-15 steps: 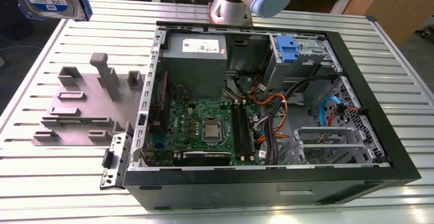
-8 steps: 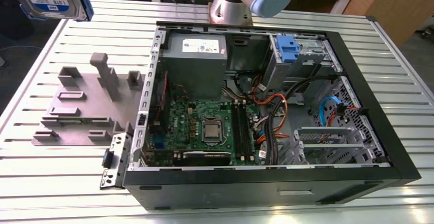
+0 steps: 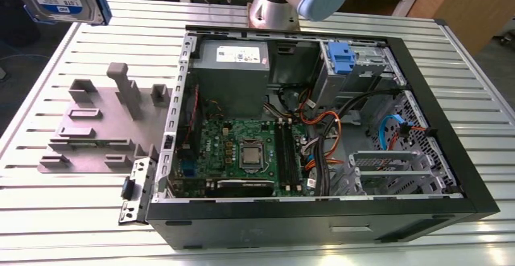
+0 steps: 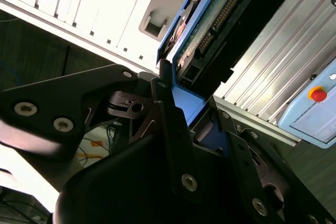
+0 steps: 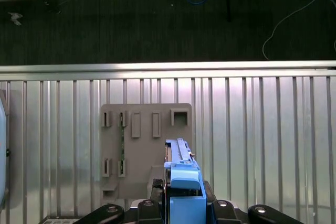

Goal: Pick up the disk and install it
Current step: 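Pick up the disk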

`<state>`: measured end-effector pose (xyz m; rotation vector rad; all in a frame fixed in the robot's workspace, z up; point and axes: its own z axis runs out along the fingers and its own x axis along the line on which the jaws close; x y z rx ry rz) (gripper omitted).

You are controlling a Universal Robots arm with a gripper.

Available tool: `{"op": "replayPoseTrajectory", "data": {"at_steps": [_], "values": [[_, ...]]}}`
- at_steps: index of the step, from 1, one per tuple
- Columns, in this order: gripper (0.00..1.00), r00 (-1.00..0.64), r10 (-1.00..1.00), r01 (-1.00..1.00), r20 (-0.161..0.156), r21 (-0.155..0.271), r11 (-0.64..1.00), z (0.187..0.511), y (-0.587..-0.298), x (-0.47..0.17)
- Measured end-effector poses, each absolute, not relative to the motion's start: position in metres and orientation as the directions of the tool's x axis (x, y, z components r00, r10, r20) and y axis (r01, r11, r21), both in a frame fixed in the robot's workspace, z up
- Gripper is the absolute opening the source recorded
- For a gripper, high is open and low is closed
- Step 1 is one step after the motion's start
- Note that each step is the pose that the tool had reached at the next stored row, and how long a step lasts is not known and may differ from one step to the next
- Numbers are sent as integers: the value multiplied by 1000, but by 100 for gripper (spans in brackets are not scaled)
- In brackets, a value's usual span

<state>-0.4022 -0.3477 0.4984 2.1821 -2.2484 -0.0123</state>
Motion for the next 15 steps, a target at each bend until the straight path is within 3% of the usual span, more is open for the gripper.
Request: {"op": "replayPoseTrajectory", "data": {"at_steps": [15], "values": [[36, -30, -1000, -999, 0, 11, 30, 498, -348, -394]]}}
